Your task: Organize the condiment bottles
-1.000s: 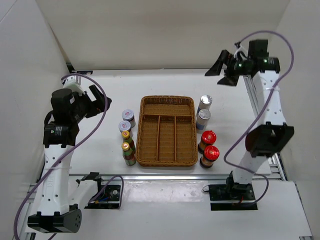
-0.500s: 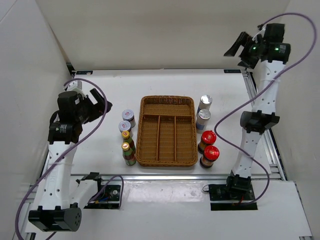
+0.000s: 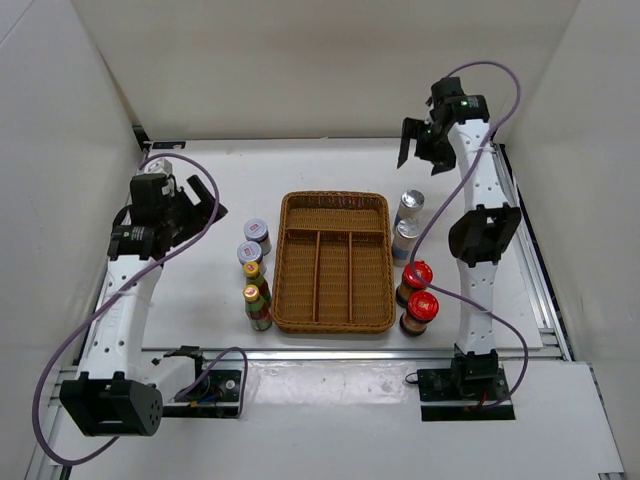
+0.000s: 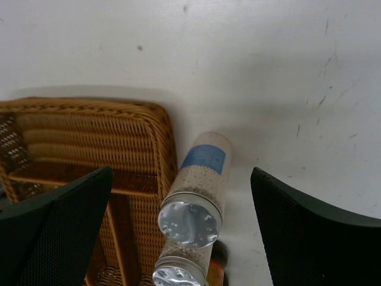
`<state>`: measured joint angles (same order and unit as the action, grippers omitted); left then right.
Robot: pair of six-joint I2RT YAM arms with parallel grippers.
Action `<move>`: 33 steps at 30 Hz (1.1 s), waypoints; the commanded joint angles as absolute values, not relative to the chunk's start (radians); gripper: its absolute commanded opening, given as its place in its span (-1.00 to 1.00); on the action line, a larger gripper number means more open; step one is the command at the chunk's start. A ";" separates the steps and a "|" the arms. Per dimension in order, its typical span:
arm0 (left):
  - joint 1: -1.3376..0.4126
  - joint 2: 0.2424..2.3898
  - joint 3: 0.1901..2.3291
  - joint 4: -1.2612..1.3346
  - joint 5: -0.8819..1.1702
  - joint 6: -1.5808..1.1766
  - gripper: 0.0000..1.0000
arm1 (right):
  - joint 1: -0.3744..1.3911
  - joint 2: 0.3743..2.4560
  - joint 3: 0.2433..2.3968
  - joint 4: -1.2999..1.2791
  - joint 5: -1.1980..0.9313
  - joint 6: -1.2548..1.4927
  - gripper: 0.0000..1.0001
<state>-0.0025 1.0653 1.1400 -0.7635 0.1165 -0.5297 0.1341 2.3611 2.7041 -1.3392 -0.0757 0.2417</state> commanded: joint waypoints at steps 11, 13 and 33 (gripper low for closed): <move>0.000 1.126 1.186 -0.762 0.095 -0.543 1.00 | 0.205 2.304 2.397 -1.569 -0.025 0.242 0.87; 0.000 1.135 1.186 -0.762 0.095 -0.543 1.00 | 0.215 2.251 2.301 -1.505 -0.025 0.251 0.87; 0.000 1.135 1.157 -0.762 0.104 -0.543 1.00 | 0.215 2.213 2.155 -1.379 0.041 0.261 0.54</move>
